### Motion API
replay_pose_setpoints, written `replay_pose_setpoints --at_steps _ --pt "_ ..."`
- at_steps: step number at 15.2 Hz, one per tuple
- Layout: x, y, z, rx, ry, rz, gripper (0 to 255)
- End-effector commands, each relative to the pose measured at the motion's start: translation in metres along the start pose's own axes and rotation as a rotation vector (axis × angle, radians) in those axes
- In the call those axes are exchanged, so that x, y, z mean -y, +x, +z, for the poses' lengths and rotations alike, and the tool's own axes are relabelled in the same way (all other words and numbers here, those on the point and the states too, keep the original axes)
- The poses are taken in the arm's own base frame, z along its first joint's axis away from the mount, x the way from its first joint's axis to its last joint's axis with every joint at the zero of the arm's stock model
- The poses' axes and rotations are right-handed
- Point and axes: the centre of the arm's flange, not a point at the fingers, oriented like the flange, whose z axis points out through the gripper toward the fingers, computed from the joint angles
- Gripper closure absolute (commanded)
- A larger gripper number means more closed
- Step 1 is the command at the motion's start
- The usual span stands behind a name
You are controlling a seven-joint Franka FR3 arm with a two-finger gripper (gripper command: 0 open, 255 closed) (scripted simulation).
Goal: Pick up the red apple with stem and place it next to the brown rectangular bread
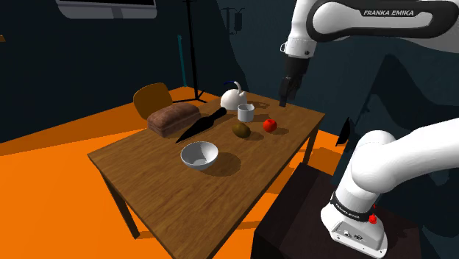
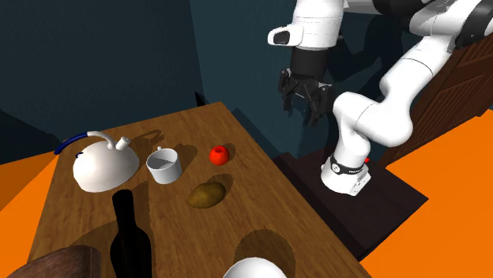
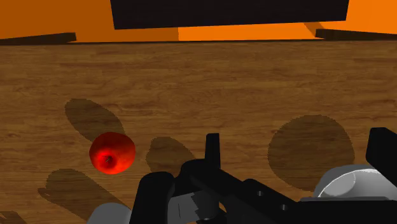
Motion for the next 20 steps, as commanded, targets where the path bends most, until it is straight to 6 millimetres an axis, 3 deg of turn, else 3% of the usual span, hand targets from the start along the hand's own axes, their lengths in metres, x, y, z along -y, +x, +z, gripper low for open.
replay_pose_setpoints --at_steps 1,20 --pt "0.0 0.0 0.0 0.0 0.0 0.0 0" --pt "-0.142 0.117 0.151 -0.006 -0.141 0.064 0"
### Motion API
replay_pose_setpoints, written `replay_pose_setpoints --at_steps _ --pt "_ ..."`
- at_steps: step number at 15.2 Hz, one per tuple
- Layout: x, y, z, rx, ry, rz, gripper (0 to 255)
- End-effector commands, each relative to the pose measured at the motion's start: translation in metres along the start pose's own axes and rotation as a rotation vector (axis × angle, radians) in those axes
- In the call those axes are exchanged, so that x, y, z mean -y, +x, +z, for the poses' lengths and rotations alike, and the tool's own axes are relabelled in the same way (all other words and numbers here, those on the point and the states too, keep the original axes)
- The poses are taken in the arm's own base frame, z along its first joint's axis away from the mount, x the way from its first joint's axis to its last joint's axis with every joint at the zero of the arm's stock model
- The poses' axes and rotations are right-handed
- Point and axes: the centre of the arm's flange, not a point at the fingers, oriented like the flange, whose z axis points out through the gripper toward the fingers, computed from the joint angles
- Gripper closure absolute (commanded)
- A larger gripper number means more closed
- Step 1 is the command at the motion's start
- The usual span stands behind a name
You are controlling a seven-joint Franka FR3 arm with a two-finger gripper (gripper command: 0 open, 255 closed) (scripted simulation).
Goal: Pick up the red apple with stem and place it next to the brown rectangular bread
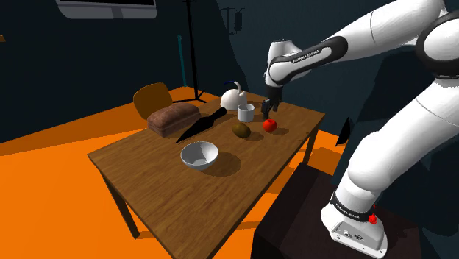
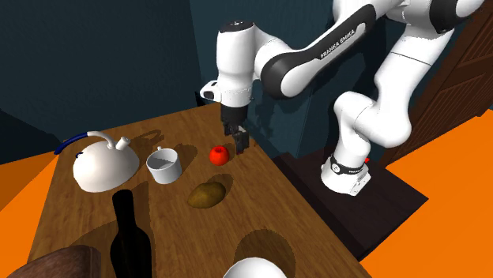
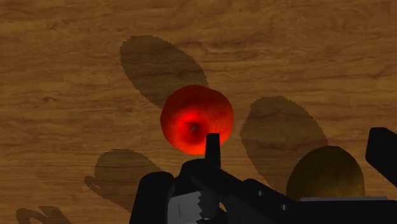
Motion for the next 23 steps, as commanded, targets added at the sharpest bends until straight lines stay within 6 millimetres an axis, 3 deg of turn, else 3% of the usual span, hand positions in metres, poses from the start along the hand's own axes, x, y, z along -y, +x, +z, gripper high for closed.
replay_pose_setpoints --at_steps 1,7,14,22,23 --pt "-0.015 0.013 0.018 -0.002 -0.016 0.006 0" --pt "-0.055 0.048 0.064 -0.004 -0.058 0.025 0" --pt "-0.057 0.048 0.101 -0.004 -0.058 0.025 0" --pt "-0.058 0.048 0.104 -0.003 -0.058 0.025 0" --pt "-0.058 0.048 0.104 -0.003 -0.058 0.025 255"
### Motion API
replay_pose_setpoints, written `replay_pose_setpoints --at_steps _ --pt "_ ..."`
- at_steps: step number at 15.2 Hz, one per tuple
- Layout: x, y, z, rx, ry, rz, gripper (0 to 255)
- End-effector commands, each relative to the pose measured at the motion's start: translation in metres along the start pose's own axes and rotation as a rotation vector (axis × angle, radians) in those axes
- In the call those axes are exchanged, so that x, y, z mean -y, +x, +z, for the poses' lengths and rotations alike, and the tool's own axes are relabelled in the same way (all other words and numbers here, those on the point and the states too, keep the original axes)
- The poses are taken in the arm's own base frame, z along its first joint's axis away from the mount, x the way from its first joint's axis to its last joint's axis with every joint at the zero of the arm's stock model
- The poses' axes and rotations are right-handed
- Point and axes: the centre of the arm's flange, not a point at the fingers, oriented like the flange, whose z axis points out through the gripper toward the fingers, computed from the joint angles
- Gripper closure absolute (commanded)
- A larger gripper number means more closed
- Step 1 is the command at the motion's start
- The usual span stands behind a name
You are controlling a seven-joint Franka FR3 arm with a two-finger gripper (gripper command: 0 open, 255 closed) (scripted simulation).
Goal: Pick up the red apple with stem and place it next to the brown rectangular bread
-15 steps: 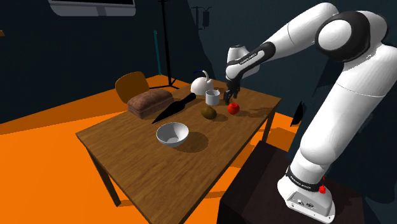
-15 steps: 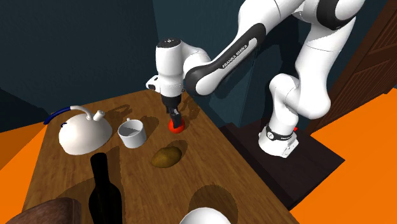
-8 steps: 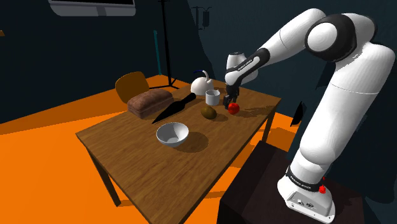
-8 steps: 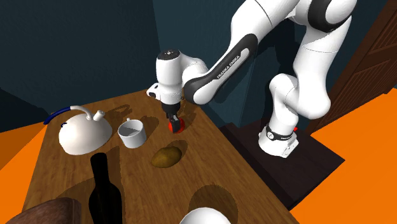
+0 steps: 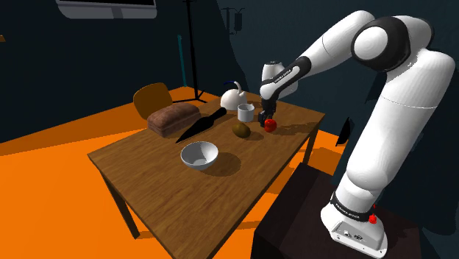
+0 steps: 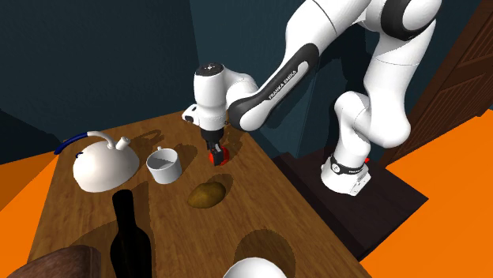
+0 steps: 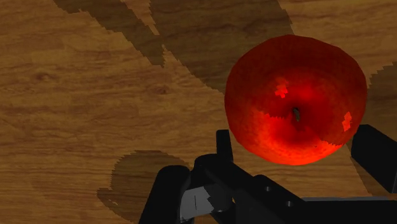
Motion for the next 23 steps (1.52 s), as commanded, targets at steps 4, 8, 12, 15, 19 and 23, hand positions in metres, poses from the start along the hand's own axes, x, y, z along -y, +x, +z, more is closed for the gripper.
replay_pose_setpoints --at_steps 4,8,12,15,19,23 --pt "0.0 0.0 0.001 0.002 0.0 0.0 255" --pt "0.0 0.0 0.001 0.002 0.0 0.0 255" --pt "-0.002 0.0 -0.015 0.002 0.0 0.0 255" --pt "-0.004 0.001 -0.031 0.002 0.0 0.0 255" --pt "-0.007 0.002 -0.052 0.002 0.0 0.0 255" --pt "-0.009 0.003 -0.073 0.002 0.0 0.0 255"
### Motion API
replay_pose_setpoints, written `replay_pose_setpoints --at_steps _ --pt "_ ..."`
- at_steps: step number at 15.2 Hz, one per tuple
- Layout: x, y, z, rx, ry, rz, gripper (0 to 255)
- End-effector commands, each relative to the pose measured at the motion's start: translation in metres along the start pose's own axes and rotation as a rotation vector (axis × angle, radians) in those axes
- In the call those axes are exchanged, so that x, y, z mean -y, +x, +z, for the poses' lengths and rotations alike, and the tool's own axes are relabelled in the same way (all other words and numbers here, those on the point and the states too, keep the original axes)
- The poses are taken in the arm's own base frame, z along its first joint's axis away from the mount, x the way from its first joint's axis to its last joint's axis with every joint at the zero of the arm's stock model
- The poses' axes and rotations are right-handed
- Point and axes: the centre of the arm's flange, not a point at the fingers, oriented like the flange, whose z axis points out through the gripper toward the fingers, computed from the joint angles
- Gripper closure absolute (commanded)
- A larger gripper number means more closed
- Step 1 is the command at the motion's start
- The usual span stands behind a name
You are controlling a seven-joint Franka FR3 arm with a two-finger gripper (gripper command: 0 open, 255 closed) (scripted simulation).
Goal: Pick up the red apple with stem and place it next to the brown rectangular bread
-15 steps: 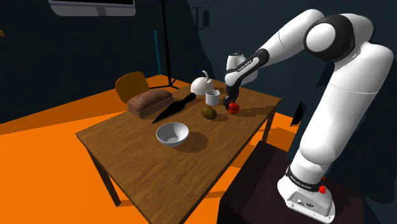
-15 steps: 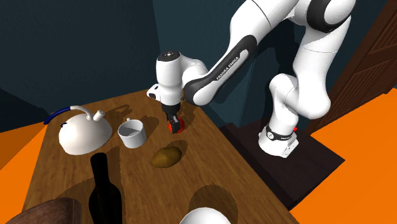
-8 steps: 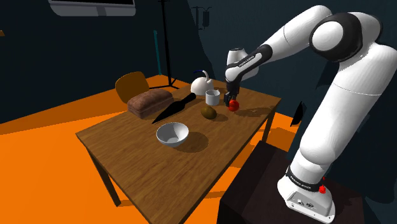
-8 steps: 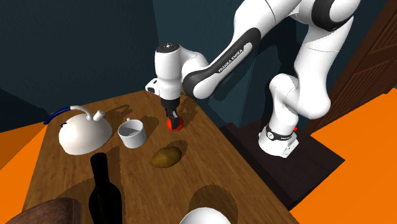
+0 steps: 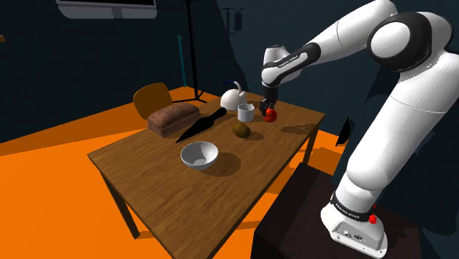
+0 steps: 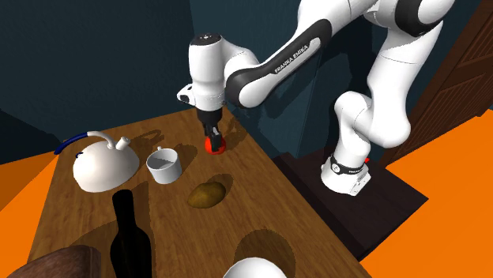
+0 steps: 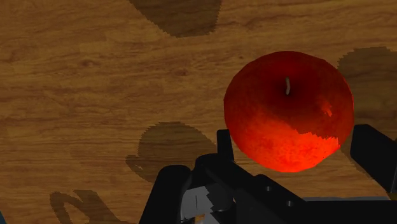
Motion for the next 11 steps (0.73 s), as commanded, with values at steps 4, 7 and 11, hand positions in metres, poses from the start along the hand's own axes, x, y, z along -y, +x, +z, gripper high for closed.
replay_pose_setpoints --at_steps 4,7,11 --pt "-0.003 0.001 -0.026 0.001 0.0 0.0 255" --pt "-0.005 0.002 -0.042 0.001 0.0 0.0 255" --pt "-0.007 0.003 -0.063 0.001 0.0 0.0 255"
